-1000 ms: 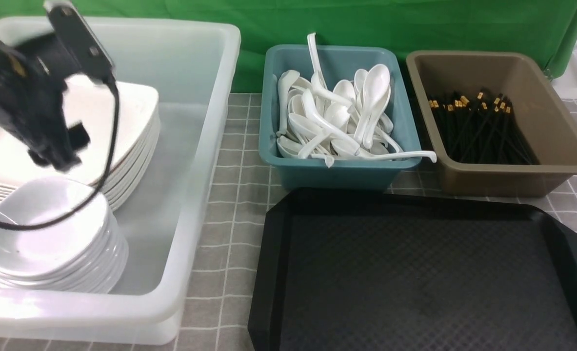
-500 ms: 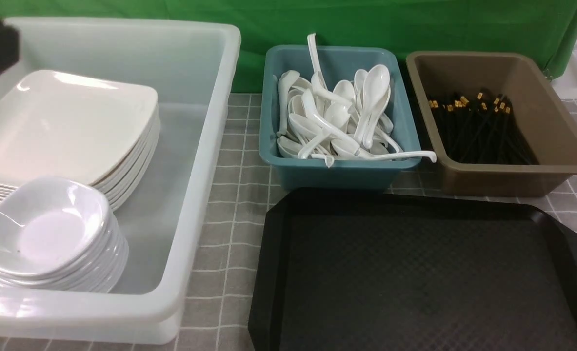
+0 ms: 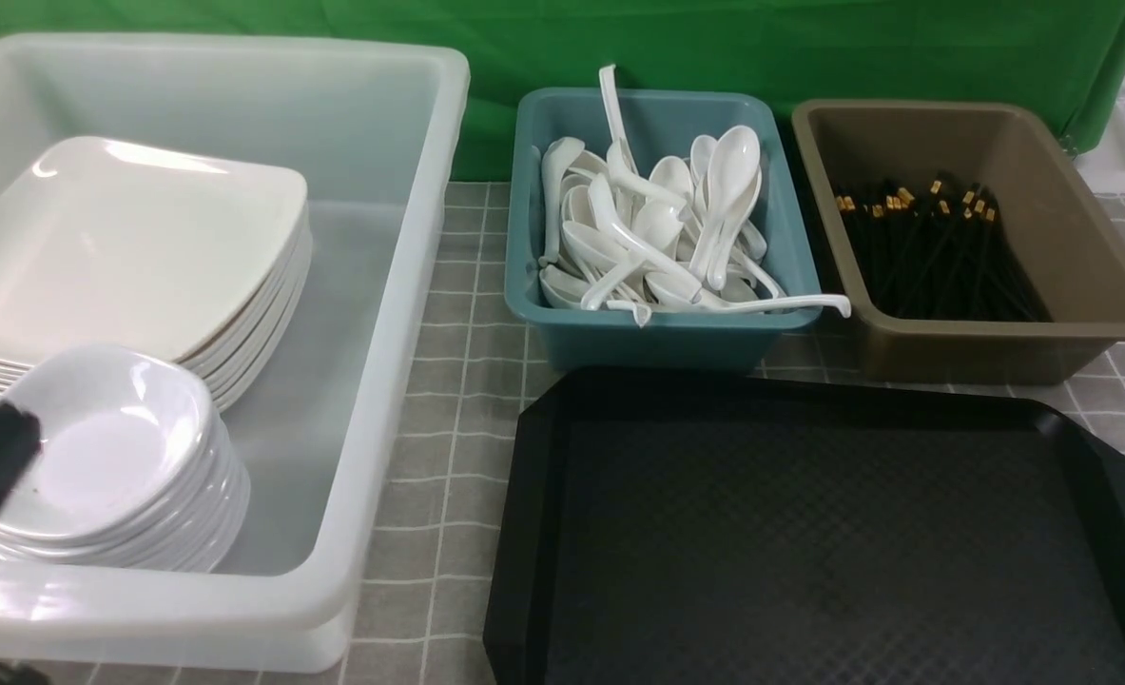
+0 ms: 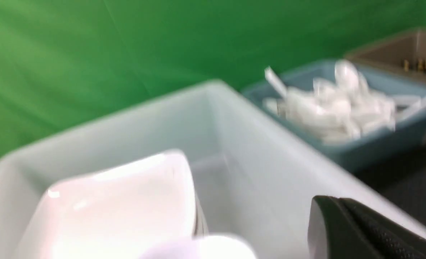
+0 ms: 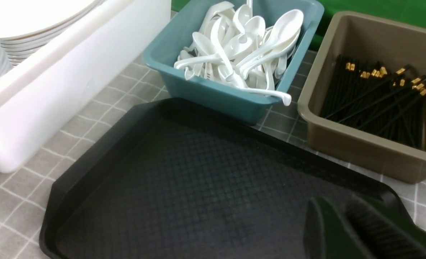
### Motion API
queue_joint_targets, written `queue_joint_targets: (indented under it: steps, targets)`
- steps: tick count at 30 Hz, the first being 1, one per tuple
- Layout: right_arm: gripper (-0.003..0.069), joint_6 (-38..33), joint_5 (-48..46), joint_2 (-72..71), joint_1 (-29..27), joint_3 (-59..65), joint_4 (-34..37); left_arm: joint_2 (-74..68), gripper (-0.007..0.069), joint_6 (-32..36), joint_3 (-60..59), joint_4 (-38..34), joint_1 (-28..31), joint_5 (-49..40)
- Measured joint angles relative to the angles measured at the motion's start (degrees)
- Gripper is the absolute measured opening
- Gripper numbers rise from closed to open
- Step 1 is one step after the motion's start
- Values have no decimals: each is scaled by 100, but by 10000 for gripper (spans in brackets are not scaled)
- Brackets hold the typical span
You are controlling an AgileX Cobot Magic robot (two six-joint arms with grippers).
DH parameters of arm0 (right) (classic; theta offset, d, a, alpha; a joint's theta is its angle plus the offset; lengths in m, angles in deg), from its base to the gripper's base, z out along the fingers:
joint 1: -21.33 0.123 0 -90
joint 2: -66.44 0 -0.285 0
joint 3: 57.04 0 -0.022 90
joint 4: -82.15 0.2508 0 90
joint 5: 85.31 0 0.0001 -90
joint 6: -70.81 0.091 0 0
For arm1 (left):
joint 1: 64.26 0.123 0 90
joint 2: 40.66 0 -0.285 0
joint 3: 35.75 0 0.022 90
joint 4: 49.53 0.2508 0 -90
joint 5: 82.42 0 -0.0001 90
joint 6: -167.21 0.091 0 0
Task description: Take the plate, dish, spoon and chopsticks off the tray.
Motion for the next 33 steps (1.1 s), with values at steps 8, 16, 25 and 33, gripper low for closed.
queue_joint_targets:
  steps: [8,16,25,33]
  targets:
    - [143,0,6,0,-176,0,15,-44,8,0,-1041,160,0,16]
    - [22,-501,542,-576,-1074,675,251,16,8,-6,-1540,90,0,841]
    - [17,-851,3572,-2235,-2275,4257,437,17,8,-6,-1564,158,0,882]
    - [17,-587,2759,-2879,-2371,4675,437,22,8,-6,-1564,209,0,890]
